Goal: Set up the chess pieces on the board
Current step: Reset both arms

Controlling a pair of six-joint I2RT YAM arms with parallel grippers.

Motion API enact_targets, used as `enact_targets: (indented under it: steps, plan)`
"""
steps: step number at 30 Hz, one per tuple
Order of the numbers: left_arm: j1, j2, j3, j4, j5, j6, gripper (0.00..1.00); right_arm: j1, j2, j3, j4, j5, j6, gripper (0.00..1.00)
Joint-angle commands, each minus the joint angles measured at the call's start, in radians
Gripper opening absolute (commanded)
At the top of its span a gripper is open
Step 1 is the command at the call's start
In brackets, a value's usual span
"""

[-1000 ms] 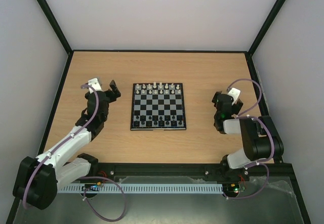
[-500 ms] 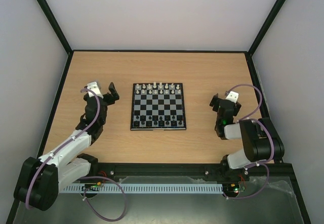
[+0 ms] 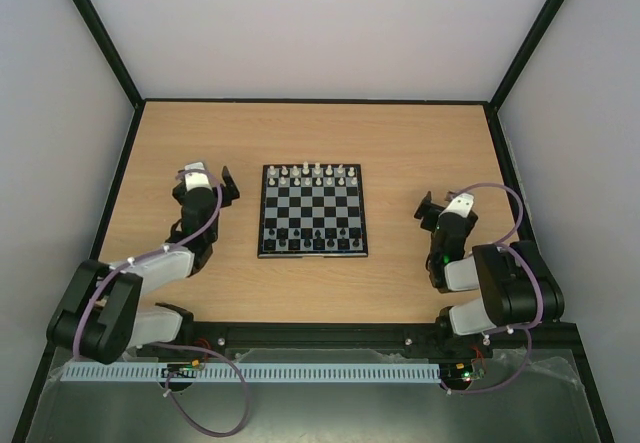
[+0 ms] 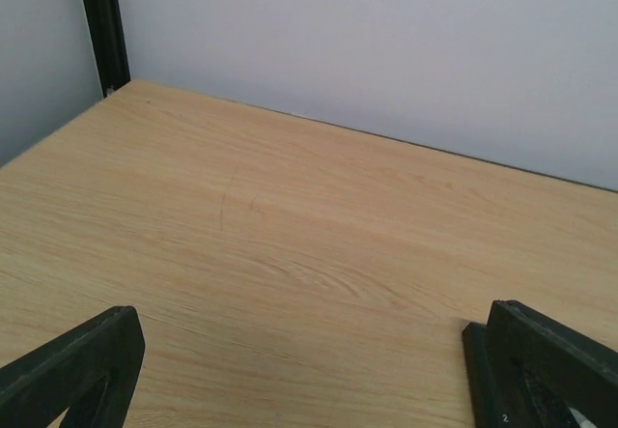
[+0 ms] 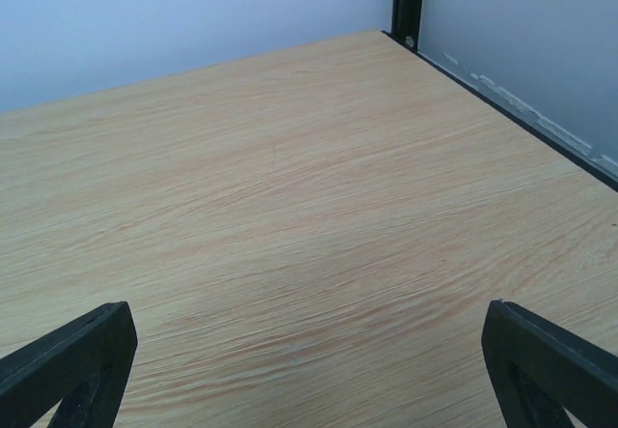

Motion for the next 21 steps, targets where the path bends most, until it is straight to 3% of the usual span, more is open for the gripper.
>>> enact_targets:
  steps: [1,3,5,8,11,16,21]
  plan:
    - [0.009,0.051,0.012,0.138,0.028,0.034,1.00,-0.001,0.053,-0.010,0.165,-0.111,-0.070,0.99]
    - [0.009,0.067,0.021,0.143,0.047,0.043,0.99,0.006,0.051,0.030,0.083,-0.143,-0.087,0.99]
    - [0.008,0.067,0.018,0.160,0.065,0.054,0.99,0.005,0.061,0.026,0.109,-0.140,-0.088,0.99]
    - [0.010,0.047,0.000,0.186,0.083,0.096,1.00,0.005,0.065,0.060,0.055,-0.058,-0.050,0.98]
    - [0.020,0.019,-0.020,0.191,0.036,0.110,0.99,0.005,0.069,0.063,0.042,-0.052,-0.047,0.98]
    - [0.128,-0.079,-0.093,0.191,0.146,0.098,1.00,0.005,0.070,0.063,0.047,-0.051,-0.046,0.98]
    - [0.174,-0.190,-0.206,0.240,0.149,0.192,0.99,0.005,0.070,0.064,0.047,-0.052,-0.048,0.99]
